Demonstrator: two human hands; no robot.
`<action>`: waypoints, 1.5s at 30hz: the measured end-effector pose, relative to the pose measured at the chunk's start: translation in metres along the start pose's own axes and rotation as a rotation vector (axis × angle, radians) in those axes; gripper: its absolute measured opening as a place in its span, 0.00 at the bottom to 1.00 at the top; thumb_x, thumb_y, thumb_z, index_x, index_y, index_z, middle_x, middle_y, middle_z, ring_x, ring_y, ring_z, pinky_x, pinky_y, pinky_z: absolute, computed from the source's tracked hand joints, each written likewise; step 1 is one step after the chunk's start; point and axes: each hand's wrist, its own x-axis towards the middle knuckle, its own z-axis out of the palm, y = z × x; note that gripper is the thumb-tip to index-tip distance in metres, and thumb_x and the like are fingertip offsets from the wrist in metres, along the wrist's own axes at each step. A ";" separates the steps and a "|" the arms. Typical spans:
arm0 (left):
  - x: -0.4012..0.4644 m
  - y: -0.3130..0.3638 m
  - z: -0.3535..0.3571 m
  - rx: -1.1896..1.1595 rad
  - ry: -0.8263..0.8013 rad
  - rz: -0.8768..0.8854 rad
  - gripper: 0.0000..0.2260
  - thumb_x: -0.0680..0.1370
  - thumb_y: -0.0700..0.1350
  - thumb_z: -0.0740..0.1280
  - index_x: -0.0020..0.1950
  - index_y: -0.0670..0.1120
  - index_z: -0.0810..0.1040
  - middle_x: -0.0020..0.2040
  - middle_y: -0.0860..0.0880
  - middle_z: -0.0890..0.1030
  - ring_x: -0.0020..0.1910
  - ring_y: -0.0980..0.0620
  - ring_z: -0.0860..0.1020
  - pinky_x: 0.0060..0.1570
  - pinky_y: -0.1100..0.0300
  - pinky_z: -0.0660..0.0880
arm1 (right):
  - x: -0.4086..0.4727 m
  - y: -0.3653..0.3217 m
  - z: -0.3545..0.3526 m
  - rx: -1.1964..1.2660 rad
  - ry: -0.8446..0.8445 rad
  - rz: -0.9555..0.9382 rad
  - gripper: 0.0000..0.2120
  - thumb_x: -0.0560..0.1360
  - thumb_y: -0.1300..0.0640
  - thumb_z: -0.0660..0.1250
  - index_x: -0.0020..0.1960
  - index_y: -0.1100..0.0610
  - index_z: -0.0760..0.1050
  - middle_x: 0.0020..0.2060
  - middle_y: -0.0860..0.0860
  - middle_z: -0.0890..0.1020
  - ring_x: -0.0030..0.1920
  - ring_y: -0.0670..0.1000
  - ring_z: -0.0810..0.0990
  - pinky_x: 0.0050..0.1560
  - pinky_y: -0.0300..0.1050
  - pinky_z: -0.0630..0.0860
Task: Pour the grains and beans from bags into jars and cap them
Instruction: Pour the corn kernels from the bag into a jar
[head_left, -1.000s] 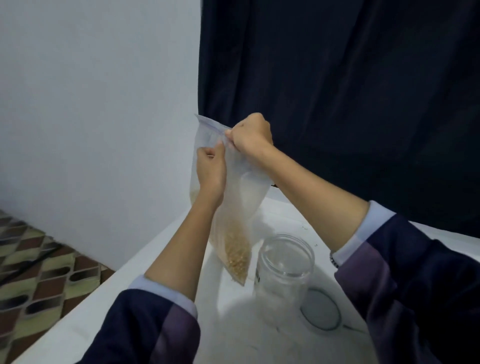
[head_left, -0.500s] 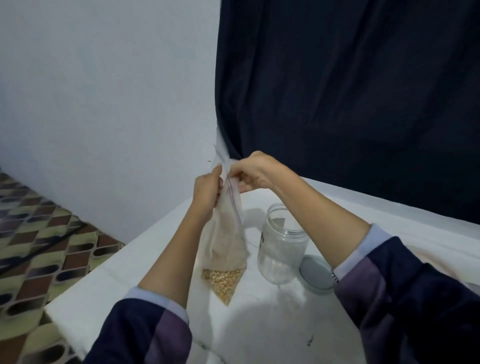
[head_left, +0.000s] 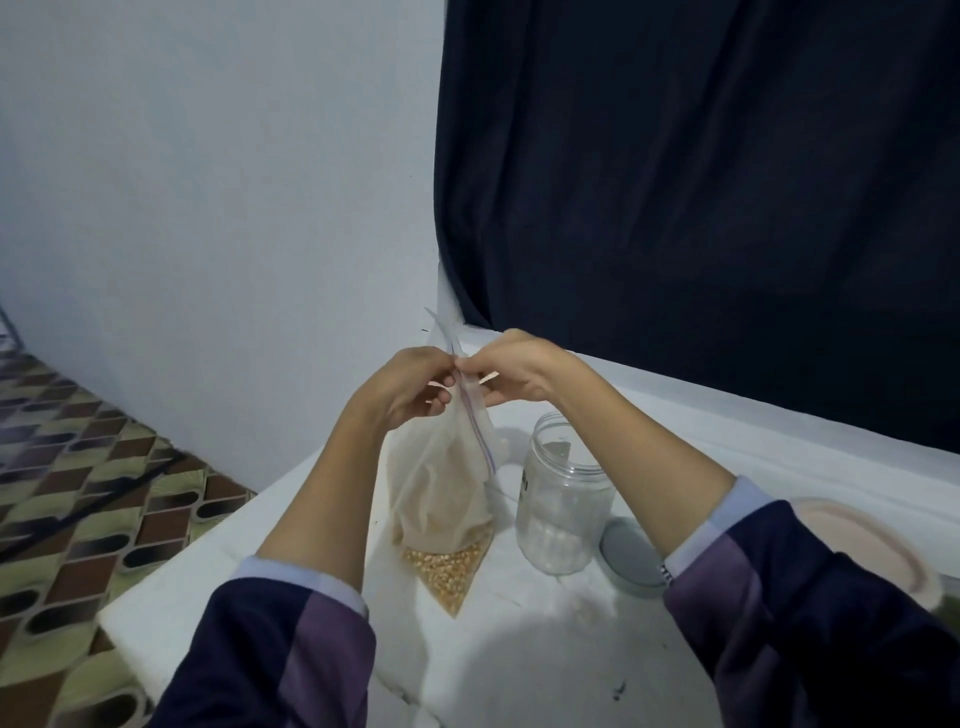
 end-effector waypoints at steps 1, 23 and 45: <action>0.000 0.000 -0.001 0.017 -0.017 0.021 0.07 0.79 0.37 0.59 0.43 0.40 0.74 0.35 0.46 0.73 0.28 0.53 0.71 0.25 0.66 0.68 | 0.000 -0.001 -0.001 -0.094 -0.006 -0.033 0.08 0.78 0.66 0.63 0.41 0.64 0.75 0.31 0.54 0.82 0.30 0.49 0.82 0.33 0.39 0.81; 0.007 0.021 0.012 -0.004 0.253 0.297 0.10 0.74 0.33 0.54 0.35 0.44 0.65 0.30 0.45 0.71 0.26 0.52 0.66 0.29 0.62 0.66 | 0.009 -0.025 0.016 -0.234 0.489 -0.249 0.21 0.70 0.71 0.64 0.30 0.55 0.55 0.28 0.51 0.60 0.28 0.49 0.59 0.19 0.34 0.60; 0.019 -0.020 -0.042 0.384 0.351 0.212 0.10 0.72 0.38 0.72 0.32 0.42 0.74 0.30 0.48 0.74 0.31 0.52 0.70 0.28 0.65 0.65 | 0.027 0.004 -0.026 -0.668 0.598 -0.011 0.09 0.71 0.63 0.71 0.51 0.61 0.79 0.37 0.54 0.82 0.36 0.51 0.79 0.44 0.44 0.78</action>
